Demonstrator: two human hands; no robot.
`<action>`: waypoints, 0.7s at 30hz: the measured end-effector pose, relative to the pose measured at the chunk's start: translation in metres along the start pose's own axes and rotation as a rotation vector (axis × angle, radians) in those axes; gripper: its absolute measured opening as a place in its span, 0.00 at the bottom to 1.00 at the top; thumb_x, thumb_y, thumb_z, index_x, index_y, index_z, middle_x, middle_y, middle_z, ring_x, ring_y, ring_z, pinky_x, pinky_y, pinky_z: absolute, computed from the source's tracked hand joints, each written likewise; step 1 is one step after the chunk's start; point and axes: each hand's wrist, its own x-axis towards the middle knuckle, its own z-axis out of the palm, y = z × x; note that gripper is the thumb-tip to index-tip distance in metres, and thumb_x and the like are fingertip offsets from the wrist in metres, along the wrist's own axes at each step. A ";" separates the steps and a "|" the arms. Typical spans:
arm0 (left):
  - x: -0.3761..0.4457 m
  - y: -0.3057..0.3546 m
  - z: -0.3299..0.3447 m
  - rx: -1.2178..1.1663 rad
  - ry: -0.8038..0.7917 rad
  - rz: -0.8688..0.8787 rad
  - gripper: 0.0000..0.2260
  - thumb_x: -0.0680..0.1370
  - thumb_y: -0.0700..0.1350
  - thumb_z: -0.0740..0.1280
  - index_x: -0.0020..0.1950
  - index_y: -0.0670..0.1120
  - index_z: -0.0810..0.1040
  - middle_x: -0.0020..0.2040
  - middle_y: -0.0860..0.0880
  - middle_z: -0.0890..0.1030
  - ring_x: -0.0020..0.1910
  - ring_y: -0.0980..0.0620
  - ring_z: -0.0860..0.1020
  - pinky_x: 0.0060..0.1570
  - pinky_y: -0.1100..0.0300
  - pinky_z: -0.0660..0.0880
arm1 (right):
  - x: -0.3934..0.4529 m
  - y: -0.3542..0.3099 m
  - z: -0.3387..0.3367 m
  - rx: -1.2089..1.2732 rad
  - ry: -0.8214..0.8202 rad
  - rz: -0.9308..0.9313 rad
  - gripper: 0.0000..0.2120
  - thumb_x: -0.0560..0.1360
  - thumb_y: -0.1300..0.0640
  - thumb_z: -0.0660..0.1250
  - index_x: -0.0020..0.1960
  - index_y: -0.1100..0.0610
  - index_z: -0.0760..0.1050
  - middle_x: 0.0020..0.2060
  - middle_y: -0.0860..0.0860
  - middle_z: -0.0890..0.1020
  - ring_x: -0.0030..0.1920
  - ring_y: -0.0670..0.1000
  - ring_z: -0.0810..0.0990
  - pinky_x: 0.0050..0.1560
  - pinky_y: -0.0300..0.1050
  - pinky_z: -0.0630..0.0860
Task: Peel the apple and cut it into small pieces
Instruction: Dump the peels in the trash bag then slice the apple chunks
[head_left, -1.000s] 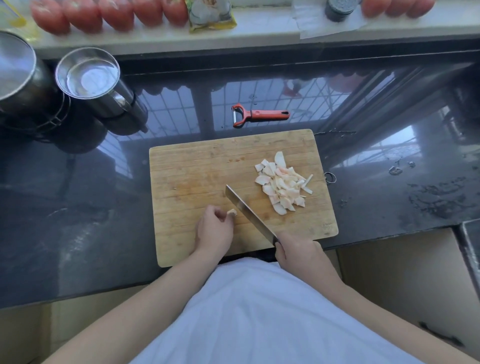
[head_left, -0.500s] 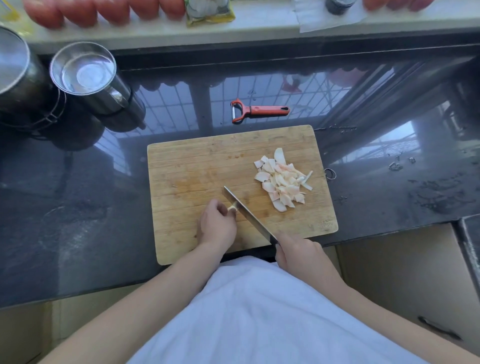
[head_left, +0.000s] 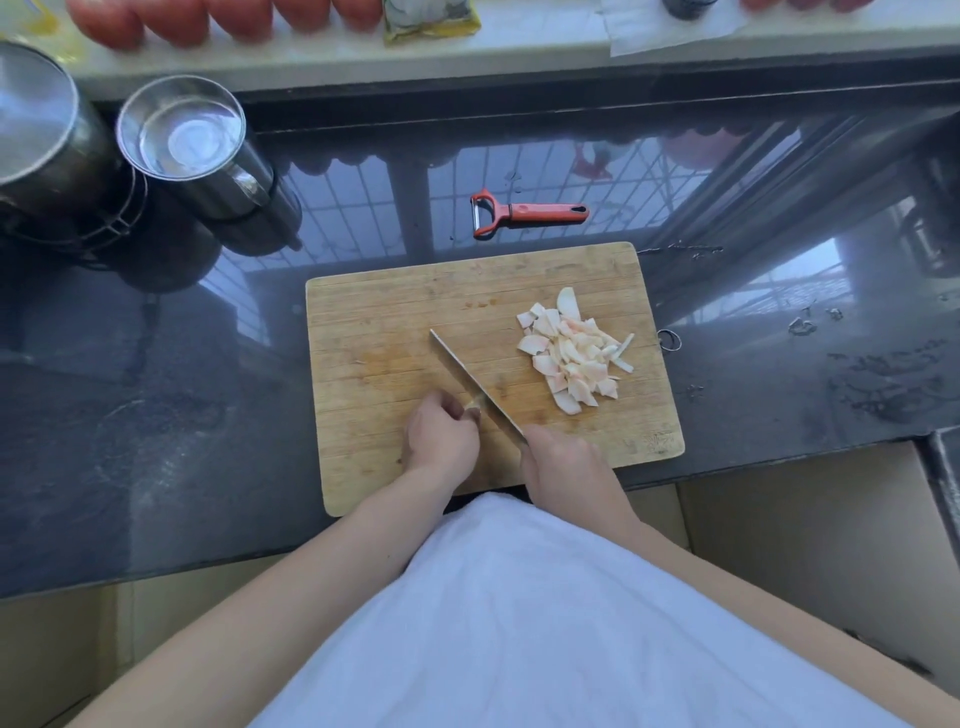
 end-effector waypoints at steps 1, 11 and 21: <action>0.001 0.000 0.000 0.005 -0.011 -0.005 0.07 0.81 0.51 0.67 0.50 0.48 0.74 0.44 0.53 0.77 0.45 0.48 0.75 0.45 0.55 0.69 | -0.005 0.002 -0.002 0.012 0.028 -0.006 0.07 0.77 0.63 0.61 0.41 0.56 0.68 0.33 0.52 0.76 0.33 0.62 0.74 0.31 0.53 0.71; 0.003 0.001 0.001 0.032 0.007 -0.026 0.07 0.80 0.51 0.68 0.46 0.50 0.73 0.43 0.55 0.77 0.47 0.45 0.77 0.46 0.54 0.71 | -0.034 0.013 -0.011 -0.059 -0.047 0.034 0.04 0.78 0.59 0.60 0.46 0.57 0.72 0.37 0.52 0.78 0.37 0.64 0.78 0.37 0.55 0.75; 0.002 0.002 0.000 0.036 0.003 -0.001 0.04 0.78 0.46 0.67 0.45 0.51 0.72 0.44 0.54 0.77 0.48 0.46 0.75 0.46 0.55 0.68 | -0.002 0.006 0.003 -0.050 -0.045 0.032 0.10 0.78 0.61 0.59 0.39 0.56 0.64 0.34 0.57 0.77 0.34 0.62 0.77 0.33 0.51 0.69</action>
